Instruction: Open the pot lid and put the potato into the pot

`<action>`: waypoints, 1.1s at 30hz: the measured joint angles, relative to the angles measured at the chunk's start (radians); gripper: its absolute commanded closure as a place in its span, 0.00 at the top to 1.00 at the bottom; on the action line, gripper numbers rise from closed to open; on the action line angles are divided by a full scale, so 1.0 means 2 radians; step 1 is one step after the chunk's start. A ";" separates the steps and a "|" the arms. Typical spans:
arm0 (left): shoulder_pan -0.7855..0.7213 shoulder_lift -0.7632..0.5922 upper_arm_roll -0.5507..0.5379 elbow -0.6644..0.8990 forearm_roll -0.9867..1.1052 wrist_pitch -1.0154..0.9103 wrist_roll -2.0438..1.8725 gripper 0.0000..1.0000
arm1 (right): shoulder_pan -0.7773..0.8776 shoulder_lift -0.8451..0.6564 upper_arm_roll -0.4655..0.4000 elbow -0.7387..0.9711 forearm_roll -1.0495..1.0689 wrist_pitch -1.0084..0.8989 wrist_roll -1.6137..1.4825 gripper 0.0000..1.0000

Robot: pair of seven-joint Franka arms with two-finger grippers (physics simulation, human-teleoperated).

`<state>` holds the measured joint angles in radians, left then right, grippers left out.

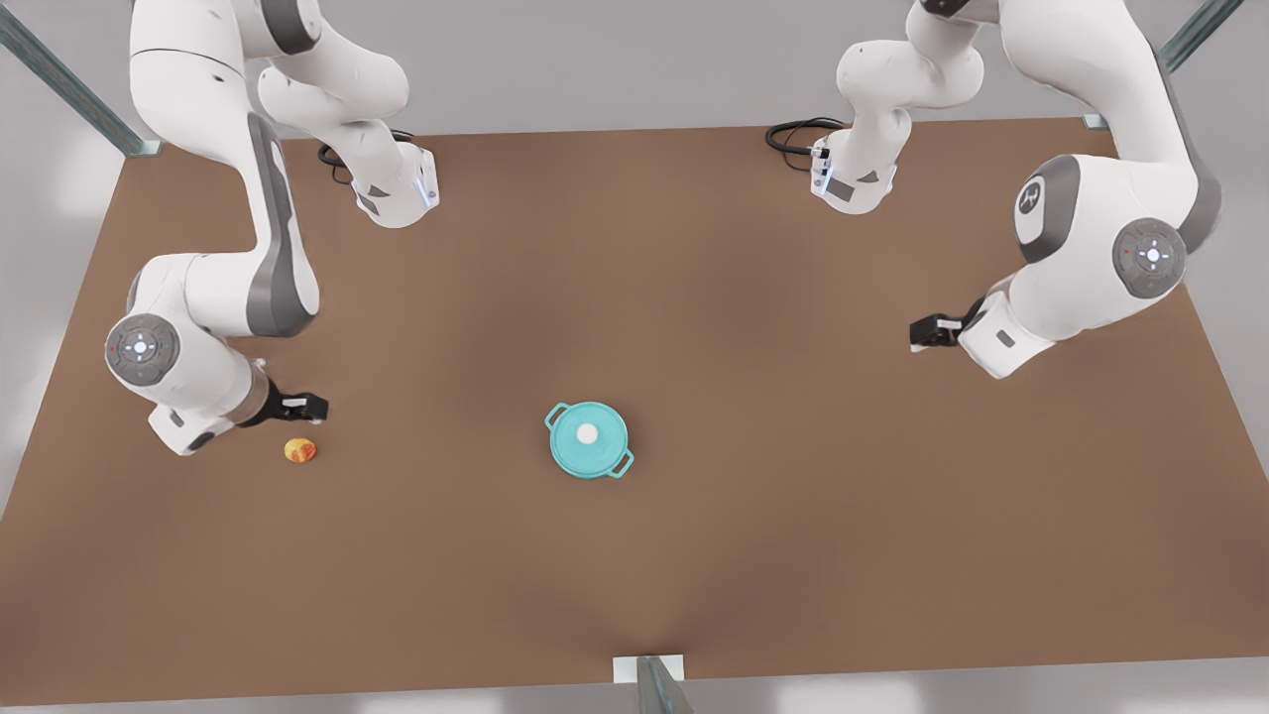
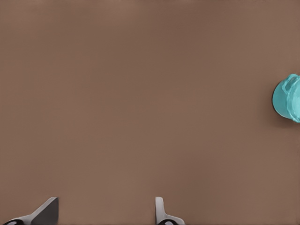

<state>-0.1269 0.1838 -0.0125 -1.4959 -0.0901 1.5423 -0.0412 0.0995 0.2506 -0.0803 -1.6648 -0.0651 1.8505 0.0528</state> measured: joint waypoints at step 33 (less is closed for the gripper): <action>-0.342 0.425 -0.041 0.266 0.159 0.314 -0.403 1.00 | -0.099 0.071 -0.005 -0.202 -0.003 0.291 0.326 1.00</action>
<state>-0.8109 1.0335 -0.0953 -0.9648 0.2274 2.1701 -0.8471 -0.0992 0.3927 -0.0905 -2.0679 -0.0716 2.4324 0.7056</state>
